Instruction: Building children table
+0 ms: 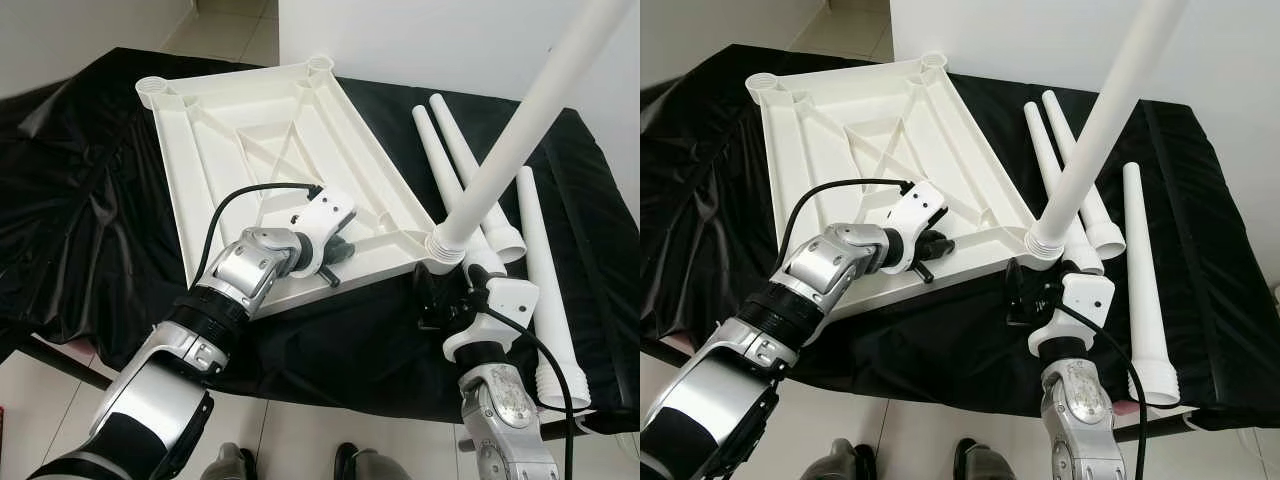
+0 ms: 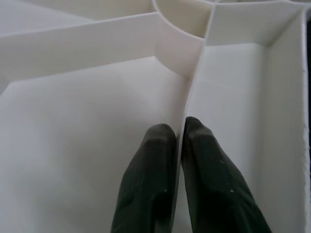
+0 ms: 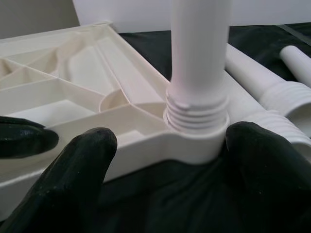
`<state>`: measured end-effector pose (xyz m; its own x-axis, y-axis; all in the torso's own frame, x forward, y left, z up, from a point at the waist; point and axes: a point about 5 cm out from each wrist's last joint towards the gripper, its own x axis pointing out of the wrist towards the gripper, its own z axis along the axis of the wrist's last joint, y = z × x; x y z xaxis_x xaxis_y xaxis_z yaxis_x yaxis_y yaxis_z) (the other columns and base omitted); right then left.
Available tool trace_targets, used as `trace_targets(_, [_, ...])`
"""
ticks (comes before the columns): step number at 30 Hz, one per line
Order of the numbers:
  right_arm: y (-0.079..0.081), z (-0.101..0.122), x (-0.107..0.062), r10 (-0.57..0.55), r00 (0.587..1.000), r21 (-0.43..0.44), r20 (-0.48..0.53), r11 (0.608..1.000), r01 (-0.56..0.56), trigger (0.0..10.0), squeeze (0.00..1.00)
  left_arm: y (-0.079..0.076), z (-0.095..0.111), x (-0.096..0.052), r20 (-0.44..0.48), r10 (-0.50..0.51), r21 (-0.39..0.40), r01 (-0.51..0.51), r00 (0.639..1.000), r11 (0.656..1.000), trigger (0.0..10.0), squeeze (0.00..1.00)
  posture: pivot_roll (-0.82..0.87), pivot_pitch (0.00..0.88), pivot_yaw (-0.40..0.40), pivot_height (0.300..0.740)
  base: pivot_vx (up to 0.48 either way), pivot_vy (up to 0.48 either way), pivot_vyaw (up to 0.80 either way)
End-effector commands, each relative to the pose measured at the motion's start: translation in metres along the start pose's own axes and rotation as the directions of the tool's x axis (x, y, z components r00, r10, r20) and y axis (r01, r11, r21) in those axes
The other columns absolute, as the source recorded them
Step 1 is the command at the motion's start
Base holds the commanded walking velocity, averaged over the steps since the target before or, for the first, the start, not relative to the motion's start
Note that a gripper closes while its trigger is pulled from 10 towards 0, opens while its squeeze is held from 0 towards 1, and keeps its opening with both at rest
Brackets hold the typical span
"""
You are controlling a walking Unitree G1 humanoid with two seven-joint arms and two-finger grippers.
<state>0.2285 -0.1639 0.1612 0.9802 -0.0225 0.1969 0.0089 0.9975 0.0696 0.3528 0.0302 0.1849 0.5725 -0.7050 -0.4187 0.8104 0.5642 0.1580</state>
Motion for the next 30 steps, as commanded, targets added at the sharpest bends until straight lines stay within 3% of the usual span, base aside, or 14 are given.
trace_targets(1, [-0.002, -0.002, -0.002, -0.011, 1.000, -0.003, -0.017, 1.000, 0.011, 10.0, 0.00, 0.011, -0.015, -0.005, -0.066, 0.115, 0.003, -0.115, 0.991, 0.993, 0.0, 0.00, 0.00, 0.192, 0.003, 0.740, 0.000, 0.000, 0.00])
trace_targets(10, [-0.002, -0.002, -0.002, -0.010, 1.000, -0.006, -0.017, 1.000, 0.010, 10.0, 0.00, 0.009, -0.015, -0.013, -0.074, 0.089, 0.029, -0.087, 0.993, 0.996, 0.0, 0.00, 0.00, 0.193, 0.004, 0.740, 0.000, 0.000, 0.00])
trace_targets(11, [-0.002, -0.002, -0.001, -0.009, 1.000, -0.005, -0.019, 1.000, 0.009, 10.0, 0.00, 0.009, -0.016, -0.013, -0.082, 0.089, 0.037, -0.086, 0.993, 0.996, 2.1, 0.00, 0.00, 0.193, 0.004, 0.740, 0.000, 0.000, 0.00])
trace_targets(13, [-0.002, -0.002, -0.001, -0.009, 1.000, -0.005, -0.019, 1.000, 0.009, 10.0, 0.00, 0.009, -0.017, -0.013, -0.086, 0.090, 0.040, -0.087, 0.992, 0.995, 2.1, 0.00, 0.00, 0.193, 0.004, 0.740, 0.000, 0.000, 0.00])
trace_targets(14, [-0.002, -0.002, -0.001, -0.009, 1.000, -0.006, -0.018, 1.000, 0.008, 10.0, 0.00, 0.010, -0.016, -0.013, -0.081, 0.095, 0.041, -0.092, 0.992, 0.995, 10.0, 0.00, 0.00, 0.193, 0.004, 0.740, 0.000, 0.000, 0.00])
trace_targets(19, [-0.002, -0.001, 0.000, -0.004, 1.000, -0.011, -0.013, 1.000, 0.004, 10.0, 0.00, 0.010, -0.009, -0.011, -0.049, 0.103, 0.044, -0.101, 0.994, 0.994, 10.0, 0.00, 0.01, 0.190, 0.001, 0.740, 0.000, 0.000, 0.00])
trace_targets(20, [-0.002, -0.001, 0.001, -0.004, 1.000, -0.011, -0.012, 1.000, 0.004, 10.0, 0.00, 0.010, -0.007, -0.012, -0.029, 0.099, 0.039, -0.098, 0.995, 0.994, 10.0, 0.08, 0.01, 0.190, 0.001, 0.740, 0.000, 0.000, 0.00])
trace_targets(22, [-0.002, -0.001, 0.001, -0.004, 1.000, -0.011, -0.012, 1.000, 0.004, 10.0, 0.00, 0.010, -0.007, -0.012, -0.029, 0.099, 0.039, -0.098, 0.995, 0.994, 10.0, 0.08, 0.01, 0.190, 0.001, 0.740, 0.000, 0.000, 0.00])
trace_targets(23, [-0.002, -0.001, 0.000, -0.005, 1.000, -0.011, -0.012, 1.000, 0.005, 10.0, 0.00, 0.009, -0.004, -0.013, -0.010, 0.096, 0.030, -0.096, 0.995, 0.995, 10.0, 1.00, 0.00, 0.187, 0.000, 0.740, 0.000, 0.000, 0.00])
trace_targets(28, [-0.002, -0.001, 0.000, -0.002, 1.000, -0.011, -0.012, 1.000, 0.002, 10.0, 0.00, 0.008, 0.001, -0.015, 0.018, 0.087, 0.038, -0.087, 0.996, 0.995, 10.0, 0.97, 0.00, 0.184, -0.001, 0.740, 0.000, 0.000, 0.00])
trace_targets(29, [-0.002, -0.001, 0.001, -0.003, 1.000, -0.012, -0.012, 1.000, 0.002, 10.0, 0.00, 0.007, 0.006, -0.017, 0.045, 0.070, 0.039, -0.072, 0.997, 0.997, 10.0, 0.00, 0.00, 0.184, -0.003, 0.740, 0.000, 0.000, 0.00])
trace_targets(30, [-0.003, -0.001, 0.001, -0.002, 1.000, -0.012, -0.011, 1.000, 0.001, 10.0, 0.00, 0.007, 0.012, -0.020, 0.081, 0.058, 0.037, -0.061, 0.995, 0.997, 10.0, 0.00, 0.00, 0.183, -0.003, 0.740, 0.000, 0.000, 0.00])
